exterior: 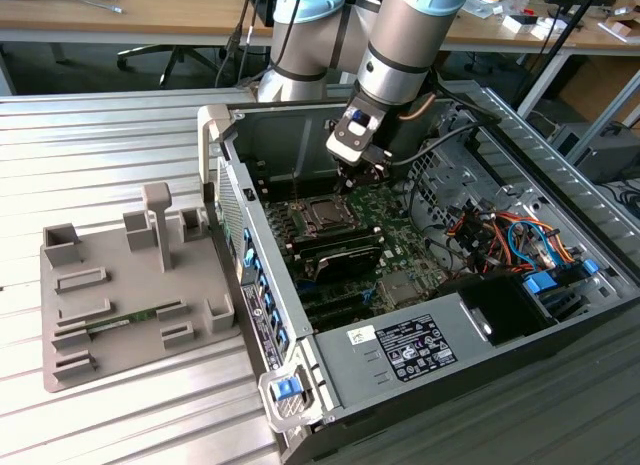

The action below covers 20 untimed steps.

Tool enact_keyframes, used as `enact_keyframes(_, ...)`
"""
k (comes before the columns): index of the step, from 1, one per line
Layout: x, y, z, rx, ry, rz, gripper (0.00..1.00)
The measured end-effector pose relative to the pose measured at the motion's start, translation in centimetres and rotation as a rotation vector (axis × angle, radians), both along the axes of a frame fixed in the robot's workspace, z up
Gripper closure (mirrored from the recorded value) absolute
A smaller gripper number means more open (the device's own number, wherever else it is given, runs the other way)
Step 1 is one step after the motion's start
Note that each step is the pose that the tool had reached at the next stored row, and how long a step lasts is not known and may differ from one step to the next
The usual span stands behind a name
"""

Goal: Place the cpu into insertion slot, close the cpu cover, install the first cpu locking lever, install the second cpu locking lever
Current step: 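Install the first cpu locking lever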

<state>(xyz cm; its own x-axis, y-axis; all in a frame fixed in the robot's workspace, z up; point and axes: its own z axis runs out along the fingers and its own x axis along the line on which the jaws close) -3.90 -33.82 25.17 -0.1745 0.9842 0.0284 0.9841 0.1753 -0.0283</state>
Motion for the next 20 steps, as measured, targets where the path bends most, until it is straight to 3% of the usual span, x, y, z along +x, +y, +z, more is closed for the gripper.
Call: enact_keyframes(20, 0.00, 0.00, 0.00, 0.0001, 0.0000, 0.030, 0.90)
